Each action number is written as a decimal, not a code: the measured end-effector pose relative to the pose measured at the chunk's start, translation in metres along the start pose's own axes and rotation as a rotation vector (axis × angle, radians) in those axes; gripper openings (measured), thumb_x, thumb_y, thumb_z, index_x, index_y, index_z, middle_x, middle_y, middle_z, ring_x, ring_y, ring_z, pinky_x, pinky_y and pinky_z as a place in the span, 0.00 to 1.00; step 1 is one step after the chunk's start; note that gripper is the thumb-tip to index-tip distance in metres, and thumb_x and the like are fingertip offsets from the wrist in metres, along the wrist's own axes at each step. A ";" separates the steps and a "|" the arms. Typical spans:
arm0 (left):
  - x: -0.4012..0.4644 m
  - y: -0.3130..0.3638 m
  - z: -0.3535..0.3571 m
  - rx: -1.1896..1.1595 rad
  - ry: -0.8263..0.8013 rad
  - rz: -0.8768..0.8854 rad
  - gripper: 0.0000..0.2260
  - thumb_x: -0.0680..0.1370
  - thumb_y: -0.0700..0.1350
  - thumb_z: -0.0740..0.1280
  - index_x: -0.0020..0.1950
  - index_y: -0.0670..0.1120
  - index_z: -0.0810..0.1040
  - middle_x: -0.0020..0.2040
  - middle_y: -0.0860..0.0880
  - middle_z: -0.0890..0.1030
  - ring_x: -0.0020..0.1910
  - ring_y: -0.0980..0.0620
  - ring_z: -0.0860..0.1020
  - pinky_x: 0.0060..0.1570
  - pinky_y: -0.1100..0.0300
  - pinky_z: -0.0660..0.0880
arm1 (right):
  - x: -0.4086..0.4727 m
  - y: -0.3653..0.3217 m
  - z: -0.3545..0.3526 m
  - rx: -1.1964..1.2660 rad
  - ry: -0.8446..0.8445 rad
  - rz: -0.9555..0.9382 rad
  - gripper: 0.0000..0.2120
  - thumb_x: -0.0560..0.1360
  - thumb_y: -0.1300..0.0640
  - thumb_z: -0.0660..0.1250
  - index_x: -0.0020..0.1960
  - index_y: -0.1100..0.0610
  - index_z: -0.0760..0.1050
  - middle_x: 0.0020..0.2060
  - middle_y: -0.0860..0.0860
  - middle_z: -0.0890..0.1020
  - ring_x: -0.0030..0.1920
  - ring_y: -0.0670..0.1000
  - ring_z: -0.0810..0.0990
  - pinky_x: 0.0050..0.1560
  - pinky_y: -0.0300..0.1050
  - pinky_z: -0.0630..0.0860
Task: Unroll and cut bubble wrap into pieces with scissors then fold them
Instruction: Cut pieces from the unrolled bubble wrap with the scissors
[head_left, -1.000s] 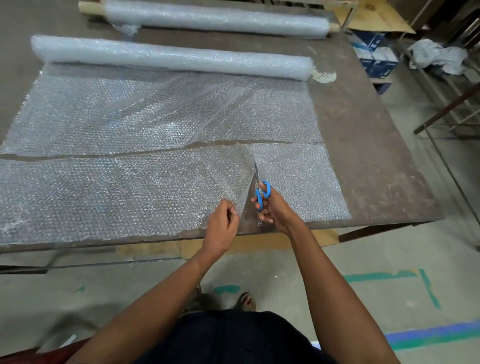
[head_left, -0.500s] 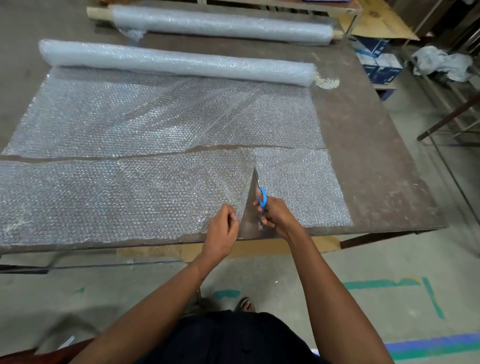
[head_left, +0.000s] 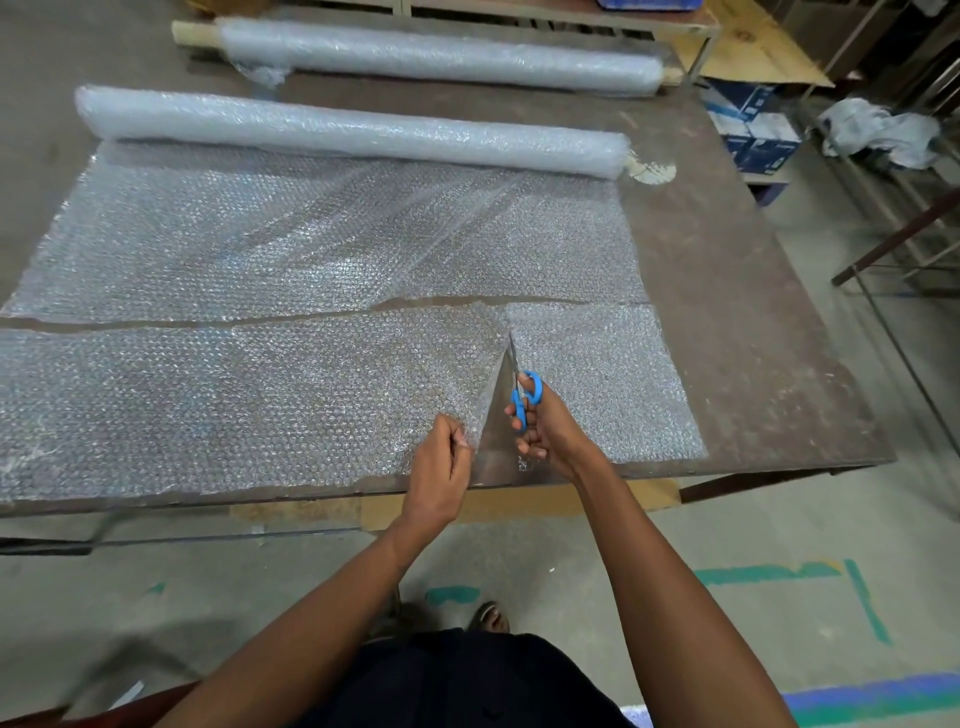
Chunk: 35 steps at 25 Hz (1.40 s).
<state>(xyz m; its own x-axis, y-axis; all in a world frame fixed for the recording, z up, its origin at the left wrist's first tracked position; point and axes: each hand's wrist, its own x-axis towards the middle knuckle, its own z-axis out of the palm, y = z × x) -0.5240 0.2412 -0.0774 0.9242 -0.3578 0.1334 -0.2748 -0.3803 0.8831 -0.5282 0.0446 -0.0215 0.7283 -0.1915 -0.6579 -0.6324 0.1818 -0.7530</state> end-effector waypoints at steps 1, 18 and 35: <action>0.000 0.000 0.000 0.002 0.000 0.002 0.06 0.85 0.44 0.56 0.49 0.47 0.67 0.39 0.52 0.72 0.35 0.57 0.69 0.36 0.61 0.64 | 0.004 -0.003 0.000 -0.006 0.000 -0.004 0.29 0.84 0.33 0.59 0.49 0.60 0.77 0.32 0.50 0.78 0.23 0.49 0.74 0.20 0.38 0.58; 0.001 -0.002 -0.002 -0.022 -0.006 -0.011 0.08 0.85 0.48 0.54 0.48 0.47 0.67 0.37 0.51 0.71 0.34 0.55 0.68 0.35 0.56 0.66 | 0.021 -0.004 -0.005 -0.136 0.083 -0.080 0.27 0.84 0.37 0.64 0.53 0.62 0.79 0.36 0.52 0.80 0.26 0.52 0.77 0.21 0.40 0.62; 0.000 -0.002 -0.003 0.012 0.004 0.009 0.10 0.85 0.49 0.53 0.48 0.46 0.67 0.36 0.52 0.70 0.33 0.58 0.67 0.34 0.65 0.63 | 0.032 -0.018 -0.009 -0.035 0.000 -0.013 0.30 0.83 0.32 0.60 0.52 0.61 0.78 0.33 0.49 0.79 0.26 0.51 0.79 0.20 0.39 0.62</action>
<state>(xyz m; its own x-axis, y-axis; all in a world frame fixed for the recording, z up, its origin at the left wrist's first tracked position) -0.5225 0.2447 -0.0773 0.9228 -0.3577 0.1430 -0.2861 -0.3877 0.8762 -0.4955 0.0268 -0.0292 0.7362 -0.1938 -0.6484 -0.6320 0.1459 -0.7611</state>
